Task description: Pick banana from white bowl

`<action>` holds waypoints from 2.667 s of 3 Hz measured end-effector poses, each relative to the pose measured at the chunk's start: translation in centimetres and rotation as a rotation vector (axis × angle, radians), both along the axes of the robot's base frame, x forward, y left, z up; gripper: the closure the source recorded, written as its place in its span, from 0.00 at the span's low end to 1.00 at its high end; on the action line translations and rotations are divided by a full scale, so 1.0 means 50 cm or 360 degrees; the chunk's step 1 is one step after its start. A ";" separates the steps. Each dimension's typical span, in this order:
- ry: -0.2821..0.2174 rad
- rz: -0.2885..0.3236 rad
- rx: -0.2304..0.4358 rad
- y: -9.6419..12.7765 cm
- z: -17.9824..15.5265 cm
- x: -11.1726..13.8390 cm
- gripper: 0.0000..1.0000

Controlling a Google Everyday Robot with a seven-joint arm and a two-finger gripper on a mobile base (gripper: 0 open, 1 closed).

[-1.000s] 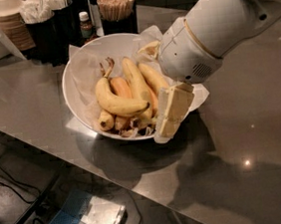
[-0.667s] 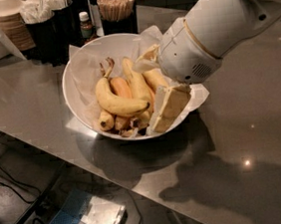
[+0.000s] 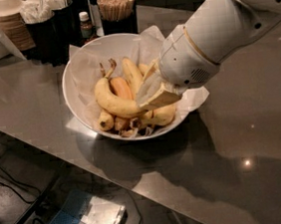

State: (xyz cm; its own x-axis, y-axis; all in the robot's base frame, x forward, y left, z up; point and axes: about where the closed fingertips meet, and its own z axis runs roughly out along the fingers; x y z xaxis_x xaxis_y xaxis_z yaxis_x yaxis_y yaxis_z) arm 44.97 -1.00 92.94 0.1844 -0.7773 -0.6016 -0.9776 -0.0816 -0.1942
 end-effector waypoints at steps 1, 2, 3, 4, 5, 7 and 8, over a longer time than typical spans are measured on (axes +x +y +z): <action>0.0000 0.0000 0.0000 0.000 0.000 0.000 0.86; 0.0000 0.0000 0.0000 0.000 0.000 0.000 0.62; 0.0000 0.0000 0.0000 0.000 0.000 0.000 0.39; -0.0009 0.0002 -0.0001 0.001 0.005 -0.001 0.18; -0.0059 0.0007 -0.0007 0.002 0.035 -0.004 0.11; -0.0064 0.0002 0.0000 0.001 0.038 -0.003 0.19; -0.0054 -0.0008 0.0019 -0.002 0.033 0.000 0.19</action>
Offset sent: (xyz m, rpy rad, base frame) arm 0.0000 0.0000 0.0000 0.0000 0.0000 0.0000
